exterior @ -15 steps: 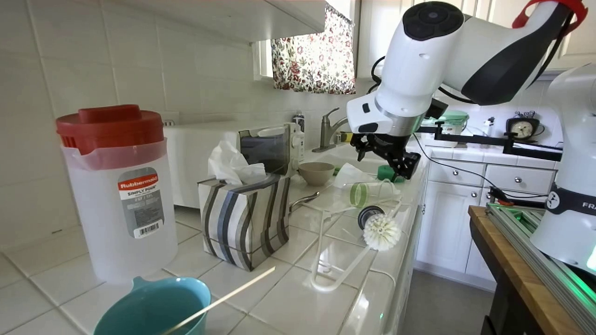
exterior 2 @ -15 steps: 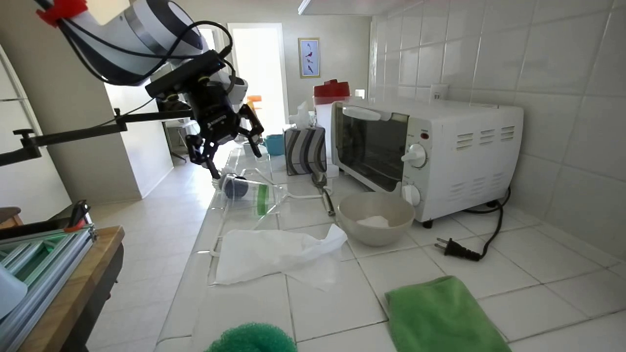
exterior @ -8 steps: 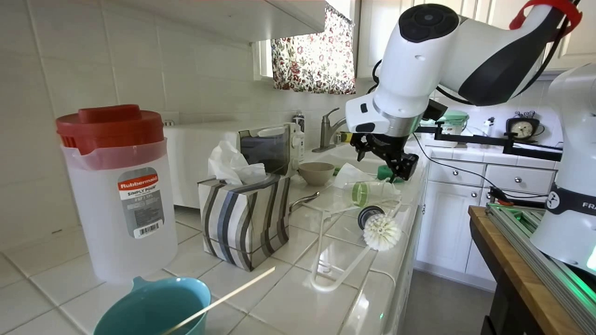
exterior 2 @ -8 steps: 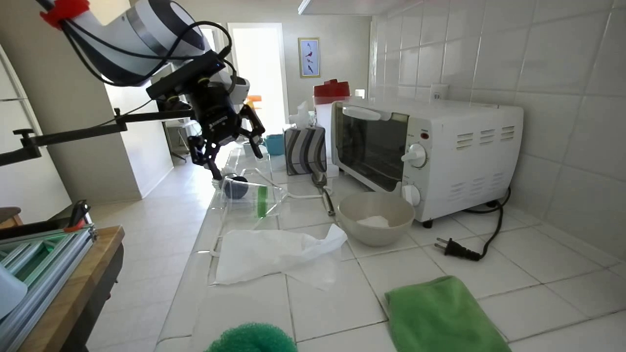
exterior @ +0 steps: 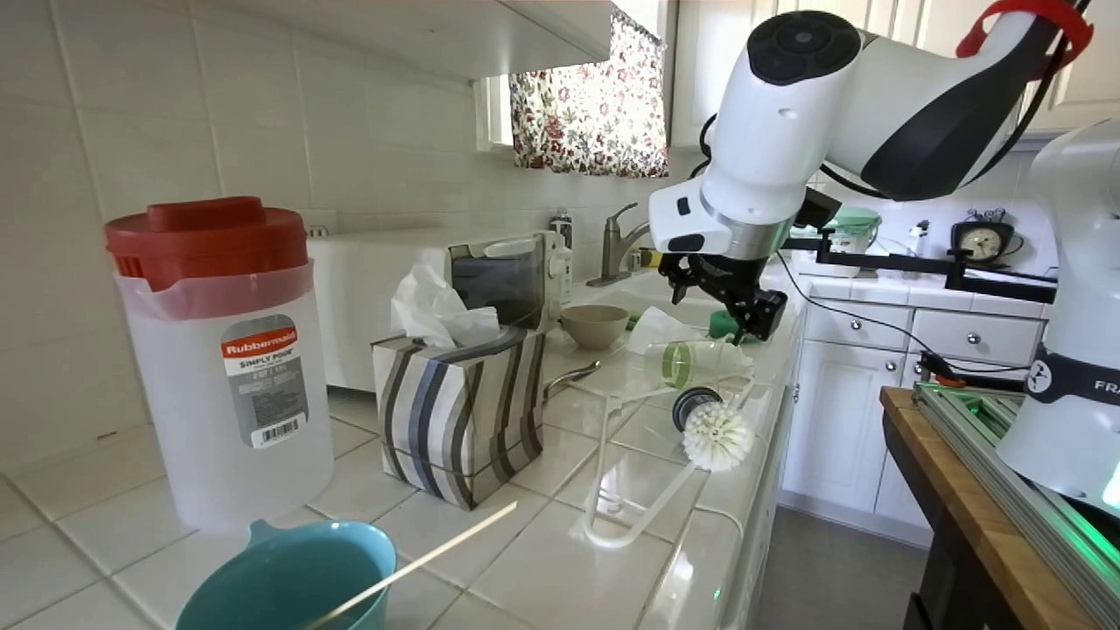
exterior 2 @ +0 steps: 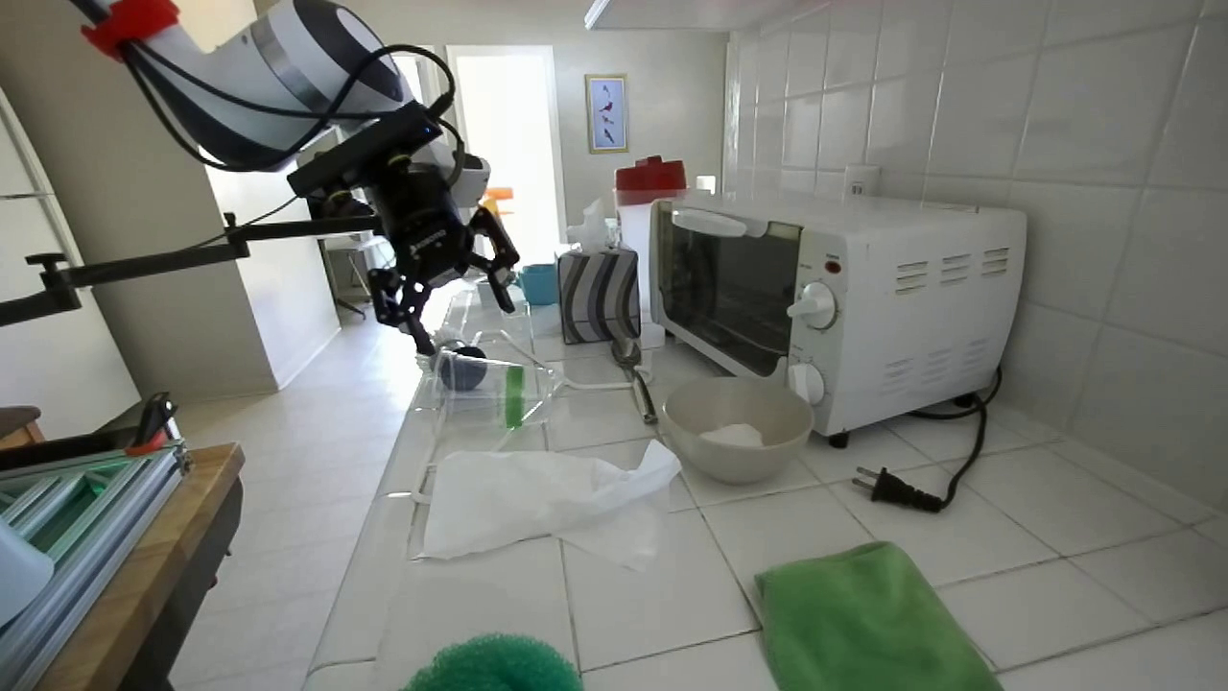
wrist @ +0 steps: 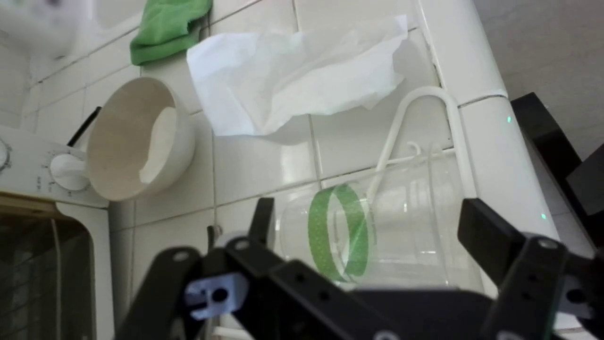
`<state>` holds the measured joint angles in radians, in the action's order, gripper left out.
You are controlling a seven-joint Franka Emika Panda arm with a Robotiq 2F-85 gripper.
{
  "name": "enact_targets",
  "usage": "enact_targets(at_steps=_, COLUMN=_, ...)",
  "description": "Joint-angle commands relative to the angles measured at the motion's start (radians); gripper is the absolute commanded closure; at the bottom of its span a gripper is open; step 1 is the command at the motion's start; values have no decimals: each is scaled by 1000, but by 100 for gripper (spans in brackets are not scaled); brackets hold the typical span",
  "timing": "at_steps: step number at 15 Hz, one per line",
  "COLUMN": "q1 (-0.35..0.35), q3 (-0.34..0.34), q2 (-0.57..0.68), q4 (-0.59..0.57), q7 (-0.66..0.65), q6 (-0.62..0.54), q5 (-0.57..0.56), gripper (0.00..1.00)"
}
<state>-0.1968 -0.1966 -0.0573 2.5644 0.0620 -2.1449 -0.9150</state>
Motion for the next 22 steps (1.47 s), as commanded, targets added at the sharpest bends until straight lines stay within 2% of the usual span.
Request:
enact_targets(at_steps=1, q1=-12, q3=-14, q2=4, q4=0, q7=18, q6=33, q5=4, gripper=0)
enact_targets(at_steps=5, q1=-16, q3=-19, q2=19, q4=2, q7=19, q6=54, q5=0, gripper=0)
enact_targets(at_steps=12, q1=-1, q3=-4, q2=33, q4=7, q7=-68, q6=41, q5=-78, gripper=0)
enact_targets(at_steps=13, q1=0, q3=-1, q2=33, q4=11, q7=-79, q6=36, q5=-88, gripper=8)
enact_targets(at_steps=14, q1=1, q3=1, q2=35, q4=9, q7=-85, q6=36, q5=-93, gripper=11)
enact_targets(at_steps=15, q1=1, q3=2, q2=35, q4=9, q7=-93, q6=35, q5=-99, gripper=31)
enact_targets(at_steps=17, q1=2, q3=3, q2=36, q4=9, q7=-109, q6=32, q5=-106, gripper=37)
enact_targets(at_steps=18, q1=2, q3=4, q2=36, q4=10, q7=-117, q6=30, q5=-113, gripper=46)
enact_targets(at_steps=19, q1=1, q3=3, q2=36, q4=10, q7=-121, q6=30, q5=-116, gripper=32)
enact_targets(at_steps=20, q1=0, q3=2, q2=35, q4=11, q7=-124, q6=31, q5=-117, gripper=13)
enact_targets(at_steps=22, q1=-2, q3=0, q2=32, q4=11, q7=-126, q6=28, q5=-118, gripper=4)
